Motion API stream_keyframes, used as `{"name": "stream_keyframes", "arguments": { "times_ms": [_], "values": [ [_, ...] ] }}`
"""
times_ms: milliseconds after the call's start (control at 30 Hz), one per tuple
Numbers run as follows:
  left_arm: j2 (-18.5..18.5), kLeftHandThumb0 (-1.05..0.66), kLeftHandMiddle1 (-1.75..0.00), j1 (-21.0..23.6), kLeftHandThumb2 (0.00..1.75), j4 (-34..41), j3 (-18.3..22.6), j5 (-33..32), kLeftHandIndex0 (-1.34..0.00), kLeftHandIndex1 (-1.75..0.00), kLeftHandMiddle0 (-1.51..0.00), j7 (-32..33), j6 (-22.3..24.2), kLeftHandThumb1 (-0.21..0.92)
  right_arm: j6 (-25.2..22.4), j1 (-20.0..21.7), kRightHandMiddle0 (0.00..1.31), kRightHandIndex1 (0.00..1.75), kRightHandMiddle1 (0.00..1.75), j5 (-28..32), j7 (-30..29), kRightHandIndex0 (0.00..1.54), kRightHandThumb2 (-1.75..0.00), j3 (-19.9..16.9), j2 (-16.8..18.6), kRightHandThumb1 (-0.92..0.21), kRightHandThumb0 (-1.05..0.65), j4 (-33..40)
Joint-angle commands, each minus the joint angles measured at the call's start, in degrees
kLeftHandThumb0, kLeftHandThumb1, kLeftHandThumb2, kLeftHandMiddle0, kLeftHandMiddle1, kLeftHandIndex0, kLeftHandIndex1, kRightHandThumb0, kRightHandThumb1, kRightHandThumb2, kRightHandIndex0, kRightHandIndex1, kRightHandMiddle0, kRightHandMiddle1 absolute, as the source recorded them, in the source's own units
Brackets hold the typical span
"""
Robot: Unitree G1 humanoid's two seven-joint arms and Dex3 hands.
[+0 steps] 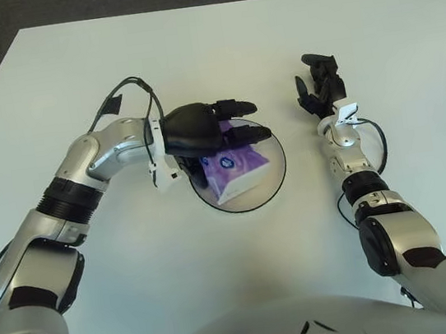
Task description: Put the tissue paper into the plate.
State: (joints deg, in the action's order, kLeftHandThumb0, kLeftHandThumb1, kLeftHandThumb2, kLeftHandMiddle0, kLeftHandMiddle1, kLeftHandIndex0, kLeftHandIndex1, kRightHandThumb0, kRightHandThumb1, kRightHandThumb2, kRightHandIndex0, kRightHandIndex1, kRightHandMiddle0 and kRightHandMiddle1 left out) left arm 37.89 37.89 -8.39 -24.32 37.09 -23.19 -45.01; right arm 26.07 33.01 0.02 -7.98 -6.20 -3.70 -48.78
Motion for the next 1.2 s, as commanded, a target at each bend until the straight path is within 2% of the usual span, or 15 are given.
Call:
{"name": "stream_keyframes", "arguments": {
  "times_ms": [0,167,533,900,1067,1167],
  "values": [
    [0.0,-0.83,0.0,-0.9,0.21,0.0,0.8,-0.1,0.0,0.0,0.0,0.9,-1.2,0.79,-6.6,-7.1,0.03,0.21,1.1,-0.1,0.5,0.37,-0.55,0.6,2.1,-0.82,-0.59,-6.0],
    [-0.3,-0.94,0.0,-1.1,0.22,-0.7,1.2,1.3,0.0,0.0,0.0,2.6,-2.1,0.83,-6.6,-7.1,0.03,0.21,1.1,-0.1,0.5,0.37,-0.55,0.6,2.1,-0.82,-0.59,-6.0],
    [-0.4,-1.04,0.0,-0.8,0.16,-1.8,1.5,1.8,0.0,0.0,0.0,3.8,-3.4,0.92,-6.6,-7.1,0.03,0.21,1.1,-0.1,0.5,0.37,-0.55,0.6,2.1,-0.82,-0.59,-6.0],
    [-0.8,-0.97,0.0,0.2,0.13,-4.8,2.0,2.9,-0.01,-0.01,0.0,7.1,-5.7,0.91,-6.6,-7.1,0.03,0.21,1.1,-0.1,0.5,0.37,-0.55,0.6,2.1,-0.82,-0.59,-6.0],
    [1.7,-0.95,0.0,3.8,0.12,-4.5,4.1,-2.4,-0.01,-0.02,0.0,3.0,-5.6,0.91,-6.6,-7.1,0.03,0.21,1.1,-0.1,0.5,0.37,-0.55,0.6,2.1,-0.82,-0.59,-6.0],
    [2.1,-0.96,0.0,5.2,0.12,-5.6,5.0,-3.5,-0.01,-0.02,0.0,2.3,-5.4,0.91,-6.6,-7.1,0.03,0.21,1.1,-0.1,0.5,0.37,-0.55,0.6,2.1,-0.82,-0.59,-6.1]
  ]
}}
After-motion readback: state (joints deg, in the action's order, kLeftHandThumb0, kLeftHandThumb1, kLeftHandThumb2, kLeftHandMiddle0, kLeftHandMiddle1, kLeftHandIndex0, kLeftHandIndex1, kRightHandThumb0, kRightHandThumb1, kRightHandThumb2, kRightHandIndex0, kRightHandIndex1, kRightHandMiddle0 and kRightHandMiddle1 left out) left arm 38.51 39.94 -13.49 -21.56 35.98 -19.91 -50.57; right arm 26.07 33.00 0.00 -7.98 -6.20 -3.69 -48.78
